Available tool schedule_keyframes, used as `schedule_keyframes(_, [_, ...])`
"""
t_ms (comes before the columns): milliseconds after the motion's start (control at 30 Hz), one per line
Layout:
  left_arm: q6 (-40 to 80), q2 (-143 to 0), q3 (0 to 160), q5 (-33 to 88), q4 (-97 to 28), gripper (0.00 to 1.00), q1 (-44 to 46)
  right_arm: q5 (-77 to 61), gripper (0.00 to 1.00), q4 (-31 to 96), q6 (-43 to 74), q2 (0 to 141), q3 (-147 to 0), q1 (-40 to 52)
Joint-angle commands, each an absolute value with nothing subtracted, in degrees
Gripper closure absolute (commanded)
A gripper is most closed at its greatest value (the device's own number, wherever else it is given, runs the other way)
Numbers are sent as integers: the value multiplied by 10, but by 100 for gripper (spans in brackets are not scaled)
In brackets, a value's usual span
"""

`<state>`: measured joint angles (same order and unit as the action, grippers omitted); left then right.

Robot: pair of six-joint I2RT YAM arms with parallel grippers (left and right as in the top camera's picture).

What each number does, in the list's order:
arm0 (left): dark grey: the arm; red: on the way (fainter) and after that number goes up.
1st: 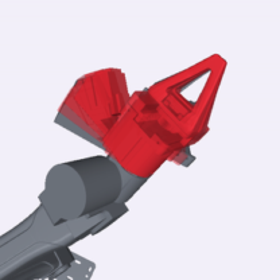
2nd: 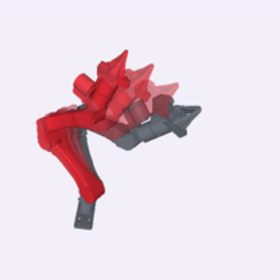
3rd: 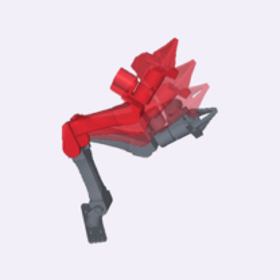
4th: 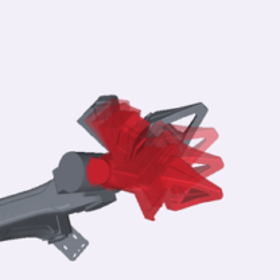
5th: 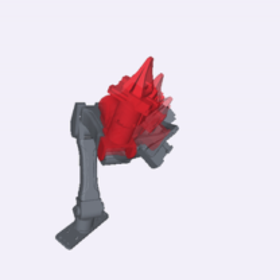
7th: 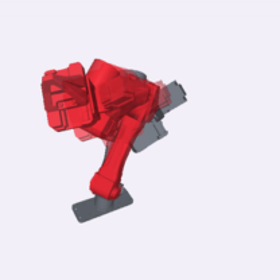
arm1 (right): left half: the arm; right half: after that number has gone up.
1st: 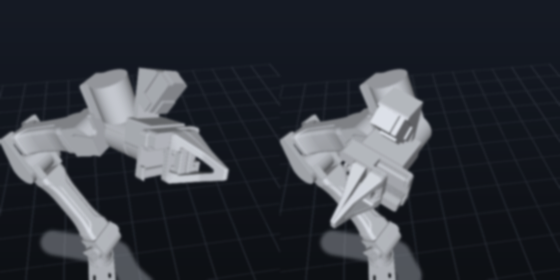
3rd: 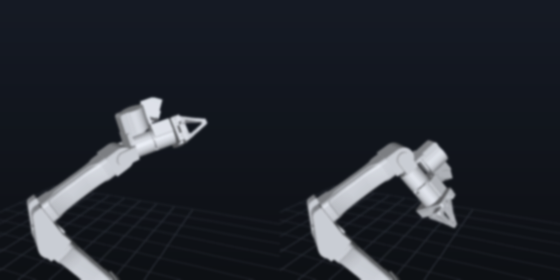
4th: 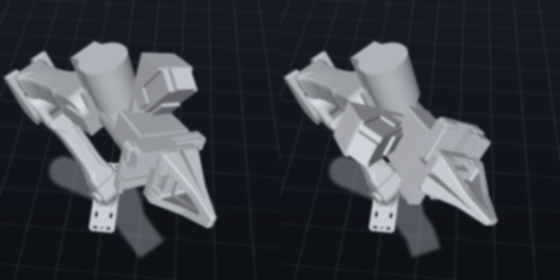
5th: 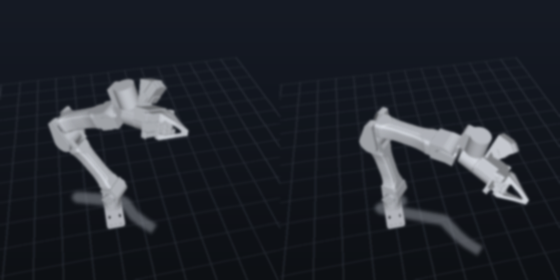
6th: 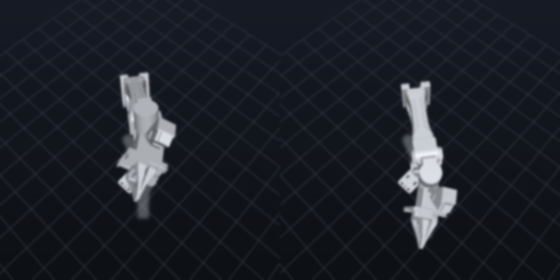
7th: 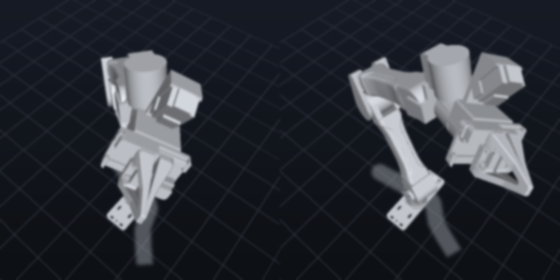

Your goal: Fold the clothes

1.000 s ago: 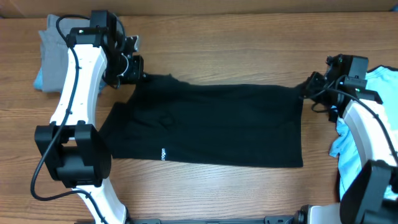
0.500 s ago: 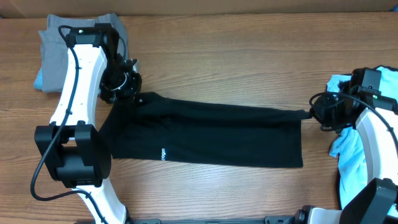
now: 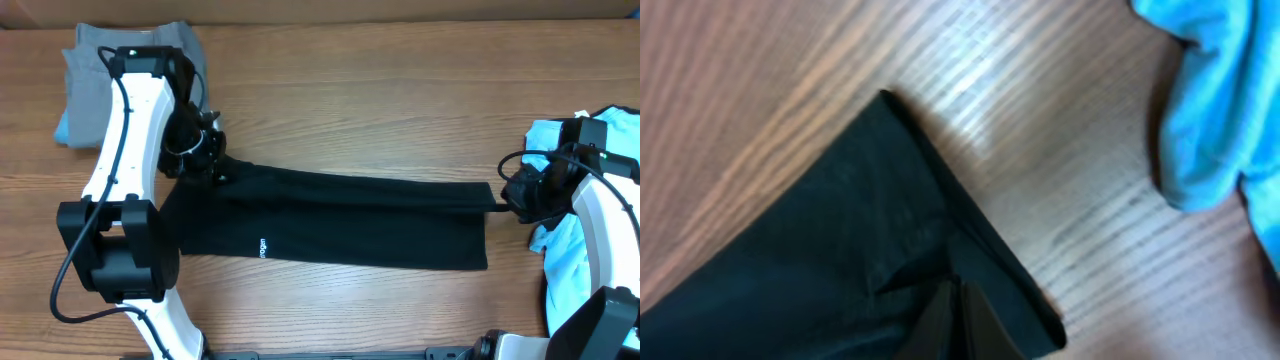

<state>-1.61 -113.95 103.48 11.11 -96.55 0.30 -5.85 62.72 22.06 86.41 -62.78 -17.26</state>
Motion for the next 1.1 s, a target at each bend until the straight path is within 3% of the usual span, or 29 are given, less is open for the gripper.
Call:
schedule_keyframes(0, [-15,-1106,992,101,-969,96,19,-35,96,640,227,849,-638,-176])
schedule_keyframes(233, [-13,-1051,900,86,-968,95,18,-14,96,678,226,849,-631,-176])
schedule_keyframes(367, [-12,-1022,861,70,-961,84,18,-10,92,670,228,849,-601,-177])
schedule_keyframes(533, [-10,-1021,848,71,-964,81,19,-4,90,677,227,849,-594,-178])
schedule_keyframes(567, [-10,-1021,848,70,-964,81,19,-4,88,679,227,849,-594,-178])
schedule_keyframes(633, [-10,-1021,848,70,-964,79,19,-4,64,681,227,849,-594,-178])
schedule_keyframes(667, [-10,-1021,848,70,-963,75,18,-4,53,680,227,849,-594,-178])
schedule_keyframes(700, [-10,-1021,848,70,-960,67,18,-5,50,677,228,849,-594,-178])
schedule_keyframes(867, [-16,-1021,848,110,-917,50,22,-41,46,646,223,849,-594,-178])
schedule_keyframes(1067, [-62,-1021,821,197,-838,44,65,-77,46,622,221,849,-594,-177])
